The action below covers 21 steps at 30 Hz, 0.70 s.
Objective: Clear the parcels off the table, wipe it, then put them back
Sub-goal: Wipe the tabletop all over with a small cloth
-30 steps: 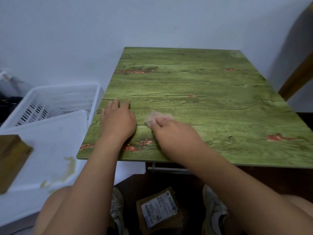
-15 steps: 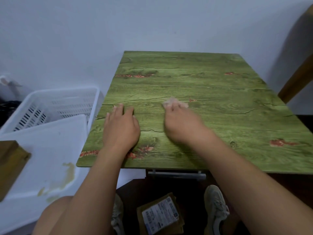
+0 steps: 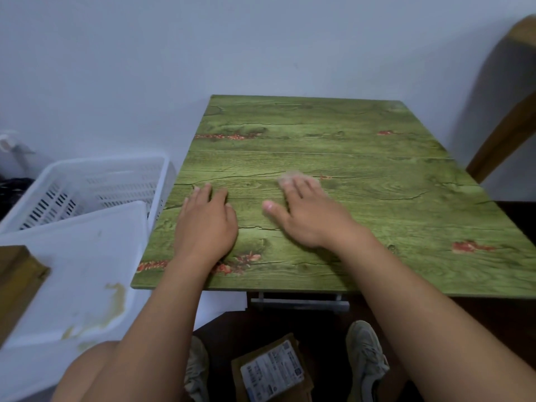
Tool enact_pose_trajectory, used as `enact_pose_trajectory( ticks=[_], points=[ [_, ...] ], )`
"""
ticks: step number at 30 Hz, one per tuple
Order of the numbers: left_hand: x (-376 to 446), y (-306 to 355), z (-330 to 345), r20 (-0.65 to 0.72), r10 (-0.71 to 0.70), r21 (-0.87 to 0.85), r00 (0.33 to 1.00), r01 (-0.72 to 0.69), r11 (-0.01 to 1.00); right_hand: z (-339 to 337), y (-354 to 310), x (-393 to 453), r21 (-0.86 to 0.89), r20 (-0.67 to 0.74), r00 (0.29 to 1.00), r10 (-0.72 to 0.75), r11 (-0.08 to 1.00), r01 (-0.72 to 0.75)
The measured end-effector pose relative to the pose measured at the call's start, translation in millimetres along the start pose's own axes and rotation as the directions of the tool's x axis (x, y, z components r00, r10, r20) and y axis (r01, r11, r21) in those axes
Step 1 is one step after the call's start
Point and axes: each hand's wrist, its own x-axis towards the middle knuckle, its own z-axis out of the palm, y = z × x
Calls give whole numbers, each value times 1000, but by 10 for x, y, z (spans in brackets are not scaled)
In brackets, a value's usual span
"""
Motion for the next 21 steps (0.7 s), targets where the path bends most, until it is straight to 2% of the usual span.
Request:
enact_pose_trajectory(
  ticks=[2,6,7,10,11,15,16,20,21],
  points=[
    [-16,10,-7,-1,3,3,1000,-3,1000,4,26,5,-48,-29,997,77,996,-78],
    [-35,34,-27,0,-8,-5,1000,8,1000,126,-118,-63,-66,27,989,-147,987,148],
    [-35,36,-31,1,-10,-10,1000,10,1000,90,-79,-49,-45,11,990,-139,989,139],
    [-43,40,-37,9,-9,-13,1000,9,1000,-3,120,39,-32,-85,995,51,998,-54],
    [-45,40,-37,9,-9,-11,1000,9,1000,2,121,38,-53,-85,994,64,996,-69],
    [-40,41,-41,-1,-9,-6,1000,9,1000,81,-62,-73,-36,-7,981,-195,980,194],
    [-38,42,-42,-2,-10,-6,1000,10,1000,55,-35,-71,-13,-12,978,-206,978,206],
    [-52,46,-51,5,-11,1,1000,11,1000,-23,175,37,-26,-113,990,85,996,-88],
    [-55,50,-49,4,-14,4,1000,14,1000,2,133,25,-55,-111,990,85,994,-92]
  ],
)
